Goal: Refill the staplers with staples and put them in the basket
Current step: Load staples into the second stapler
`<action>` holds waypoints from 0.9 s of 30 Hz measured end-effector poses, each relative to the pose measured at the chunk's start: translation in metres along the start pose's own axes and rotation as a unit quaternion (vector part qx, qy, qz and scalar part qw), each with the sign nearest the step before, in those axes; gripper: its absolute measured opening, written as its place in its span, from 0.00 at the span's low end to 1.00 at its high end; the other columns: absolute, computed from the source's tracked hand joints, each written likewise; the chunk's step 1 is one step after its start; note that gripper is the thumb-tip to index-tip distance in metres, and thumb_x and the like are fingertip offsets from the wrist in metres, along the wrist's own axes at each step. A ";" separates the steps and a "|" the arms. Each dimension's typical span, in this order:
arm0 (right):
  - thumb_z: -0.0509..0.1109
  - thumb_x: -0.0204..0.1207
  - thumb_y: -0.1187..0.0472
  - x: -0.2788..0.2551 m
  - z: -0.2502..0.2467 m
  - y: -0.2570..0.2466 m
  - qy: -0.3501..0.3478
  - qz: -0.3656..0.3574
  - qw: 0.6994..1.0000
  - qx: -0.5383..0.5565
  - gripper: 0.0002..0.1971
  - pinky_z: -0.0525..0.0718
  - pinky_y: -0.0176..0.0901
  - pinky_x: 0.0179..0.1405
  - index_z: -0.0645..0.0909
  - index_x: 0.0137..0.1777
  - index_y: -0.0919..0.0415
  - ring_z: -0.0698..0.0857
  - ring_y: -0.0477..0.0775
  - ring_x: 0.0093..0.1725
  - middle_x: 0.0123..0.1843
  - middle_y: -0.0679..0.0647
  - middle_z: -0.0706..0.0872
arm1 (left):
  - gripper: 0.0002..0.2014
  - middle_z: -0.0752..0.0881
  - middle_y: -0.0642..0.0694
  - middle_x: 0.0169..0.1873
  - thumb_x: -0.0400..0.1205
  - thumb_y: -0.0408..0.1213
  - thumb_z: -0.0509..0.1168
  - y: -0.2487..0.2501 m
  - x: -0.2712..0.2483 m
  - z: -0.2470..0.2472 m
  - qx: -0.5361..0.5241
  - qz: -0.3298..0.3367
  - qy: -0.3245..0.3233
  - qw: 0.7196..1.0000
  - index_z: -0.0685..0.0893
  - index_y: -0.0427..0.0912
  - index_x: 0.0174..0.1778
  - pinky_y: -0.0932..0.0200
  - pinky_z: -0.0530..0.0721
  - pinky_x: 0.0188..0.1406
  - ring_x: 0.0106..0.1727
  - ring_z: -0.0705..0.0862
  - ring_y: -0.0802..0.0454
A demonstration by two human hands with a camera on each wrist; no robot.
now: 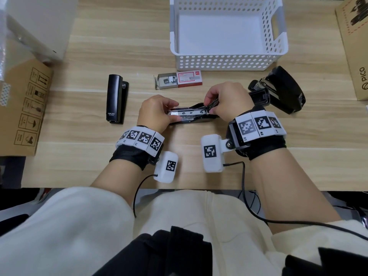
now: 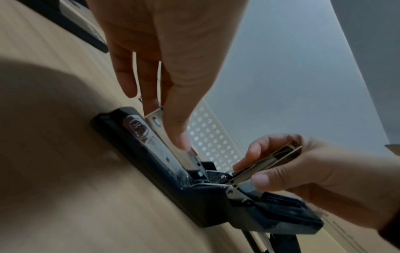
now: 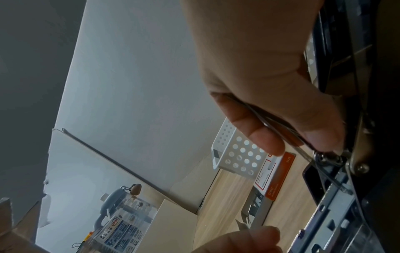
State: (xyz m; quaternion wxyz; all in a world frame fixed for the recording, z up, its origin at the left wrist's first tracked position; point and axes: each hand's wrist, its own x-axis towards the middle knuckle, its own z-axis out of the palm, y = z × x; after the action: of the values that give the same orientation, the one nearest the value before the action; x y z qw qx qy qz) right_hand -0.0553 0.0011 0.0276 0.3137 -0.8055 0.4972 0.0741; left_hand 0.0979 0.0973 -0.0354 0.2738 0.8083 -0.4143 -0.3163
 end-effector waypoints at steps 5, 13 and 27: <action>0.76 0.67 0.68 -0.001 0.000 0.000 0.002 0.002 1.000 -0.003 0.12 0.81 0.43 0.48 0.86 0.46 0.50 0.84 0.57 0.53 0.51 0.55 0.88 | 0.11 0.85 0.51 0.39 0.67 0.38 0.78 0.006 0.010 0.001 -0.024 -0.031 -0.012 0.999 0.87 0.49 0.43 0.52 0.84 0.55 0.42 0.83 0.54; 0.75 0.68 0.68 -0.001 -0.001 -0.003 0.000 0.008 1.000 -0.007 0.12 0.79 0.41 0.46 0.86 0.45 0.49 0.84 0.57 0.53 0.52 0.54 0.87 | 0.13 0.87 0.52 0.46 0.65 0.40 0.79 0.020 0.027 -0.018 0.161 0.015 -0.087 0.983 0.85 0.54 0.42 0.52 0.83 0.52 0.50 0.85 0.50; 0.71 0.68 0.71 0.002 0.000 -0.008 0.028 0.038 0.999 0.002 0.15 0.84 0.47 0.51 0.82 0.39 0.46 0.84 0.57 0.54 0.51 0.52 0.88 | 0.06 0.88 0.46 0.45 0.76 0.38 0.69 0.008 0.057 -0.036 0.065 0.009 0.038 0.997 0.87 0.45 0.47 0.57 0.80 0.55 0.49 0.84 0.49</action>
State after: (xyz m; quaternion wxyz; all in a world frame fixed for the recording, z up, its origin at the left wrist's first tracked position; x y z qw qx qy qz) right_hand -0.0480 0.0022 0.0300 0.2981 -0.7874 0.5360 0.0618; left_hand 0.1464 0.0514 -0.0223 0.2394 0.8322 -0.4303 -0.2550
